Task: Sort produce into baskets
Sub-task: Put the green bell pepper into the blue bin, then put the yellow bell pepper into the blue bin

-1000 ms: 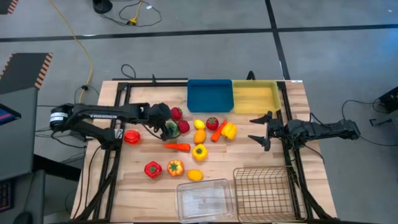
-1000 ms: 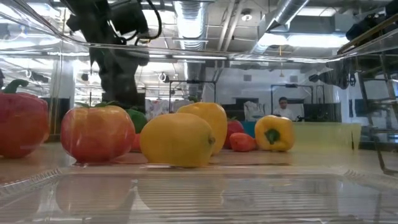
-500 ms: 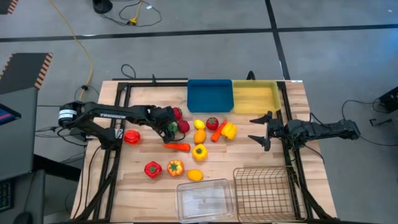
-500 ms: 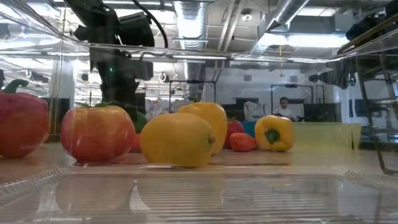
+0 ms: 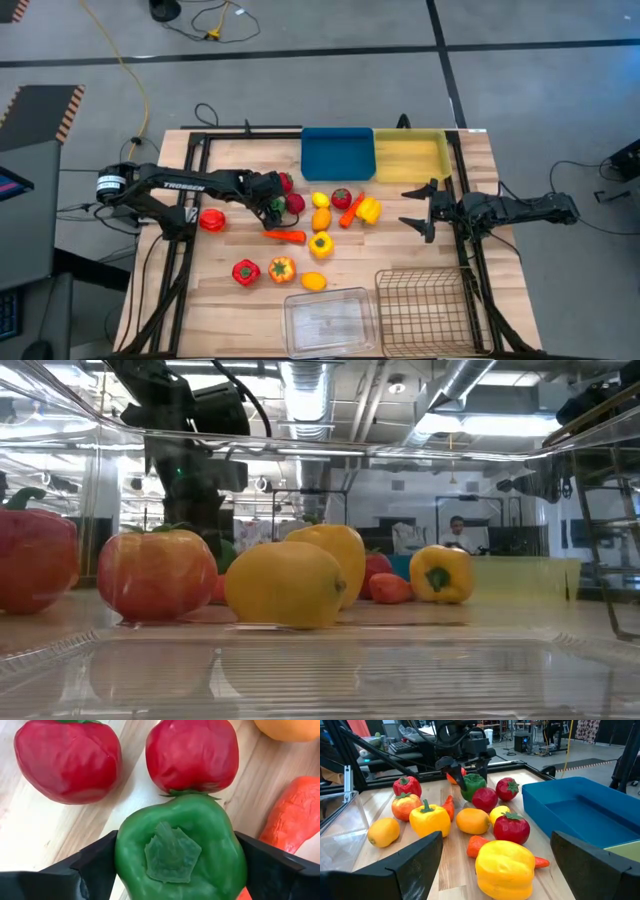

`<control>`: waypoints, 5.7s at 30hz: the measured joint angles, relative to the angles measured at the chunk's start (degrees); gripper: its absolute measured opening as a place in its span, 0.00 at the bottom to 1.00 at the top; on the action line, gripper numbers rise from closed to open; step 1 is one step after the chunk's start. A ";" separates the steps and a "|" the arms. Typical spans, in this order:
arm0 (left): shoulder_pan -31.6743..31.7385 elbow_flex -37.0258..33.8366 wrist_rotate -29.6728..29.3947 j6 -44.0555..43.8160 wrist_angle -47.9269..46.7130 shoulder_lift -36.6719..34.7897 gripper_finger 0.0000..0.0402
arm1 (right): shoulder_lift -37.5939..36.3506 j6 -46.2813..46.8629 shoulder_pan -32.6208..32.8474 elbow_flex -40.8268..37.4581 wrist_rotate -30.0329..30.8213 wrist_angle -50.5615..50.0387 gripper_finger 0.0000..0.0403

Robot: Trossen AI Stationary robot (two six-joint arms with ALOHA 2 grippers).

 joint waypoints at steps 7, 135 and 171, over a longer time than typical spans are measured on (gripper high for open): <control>0.00 4.37 1.00 0.55 -4.63 0.09 0.80 | 0.00 0.02 0.00 0.00 -0.02 -0.02 0.99; 16.13 46.58 3.23 20.19 -9.59 13.93 0.97 | 42.85 -25.20 -10.75 37.93 -10.07 -16.45 0.92; 2.49 26.43 -4.46 16.49 1.93 3.82 0.97 | 76.35 -61.34 -11.62 47.06 -15.46 -24.49 0.89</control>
